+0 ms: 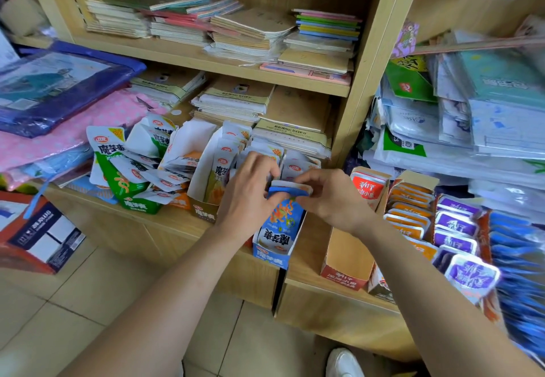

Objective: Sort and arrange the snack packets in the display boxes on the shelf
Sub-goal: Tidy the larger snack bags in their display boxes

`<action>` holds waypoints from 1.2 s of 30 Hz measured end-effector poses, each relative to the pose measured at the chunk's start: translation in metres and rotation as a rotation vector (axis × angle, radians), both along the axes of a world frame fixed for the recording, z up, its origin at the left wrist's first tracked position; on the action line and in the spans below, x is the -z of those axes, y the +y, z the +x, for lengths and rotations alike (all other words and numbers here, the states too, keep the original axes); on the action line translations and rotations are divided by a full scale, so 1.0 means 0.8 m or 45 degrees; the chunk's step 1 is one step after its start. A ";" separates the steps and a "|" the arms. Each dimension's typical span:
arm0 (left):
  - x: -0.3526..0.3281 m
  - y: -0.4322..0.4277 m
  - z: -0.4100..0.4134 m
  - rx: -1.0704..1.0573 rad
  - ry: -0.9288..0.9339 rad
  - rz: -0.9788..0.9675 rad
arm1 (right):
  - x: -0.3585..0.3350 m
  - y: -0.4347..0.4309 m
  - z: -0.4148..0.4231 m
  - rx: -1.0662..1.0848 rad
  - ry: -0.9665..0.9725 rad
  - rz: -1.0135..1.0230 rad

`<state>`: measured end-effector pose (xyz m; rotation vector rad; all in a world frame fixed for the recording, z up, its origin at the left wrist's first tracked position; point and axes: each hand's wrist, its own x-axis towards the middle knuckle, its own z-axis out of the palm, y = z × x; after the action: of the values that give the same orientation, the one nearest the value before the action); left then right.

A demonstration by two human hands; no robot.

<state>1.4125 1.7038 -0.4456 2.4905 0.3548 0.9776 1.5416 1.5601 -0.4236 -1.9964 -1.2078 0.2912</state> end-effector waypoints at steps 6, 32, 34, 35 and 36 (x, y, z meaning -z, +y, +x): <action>-0.004 0.011 -0.021 0.209 0.182 0.204 | 0.019 -0.011 -0.020 -0.080 0.010 0.043; -0.040 0.037 -0.059 -0.198 -0.421 -0.752 | 0.005 -0.018 -0.012 -0.131 0.484 0.122; -0.041 0.029 -0.063 -0.143 -0.456 -1.051 | 0.004 -0.015 -0.016 -0.096 0.560 0.163; -0.041 0.022 -0.064 -0.113 -0.435 -1.126 | 0.004 -0.013 -0.018 -0.065 0.586 0.200; -0.040 0.015 -0.065 -0.069 -0.405 -1.182 | 0.005 -0.011 -0.020 -0.031 0.607 0.239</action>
<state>1.3608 1.7154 -0.4138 1.4774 0.6022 0.9197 1.5253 1.5515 -0.4276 -1.6287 -0.9163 0.6042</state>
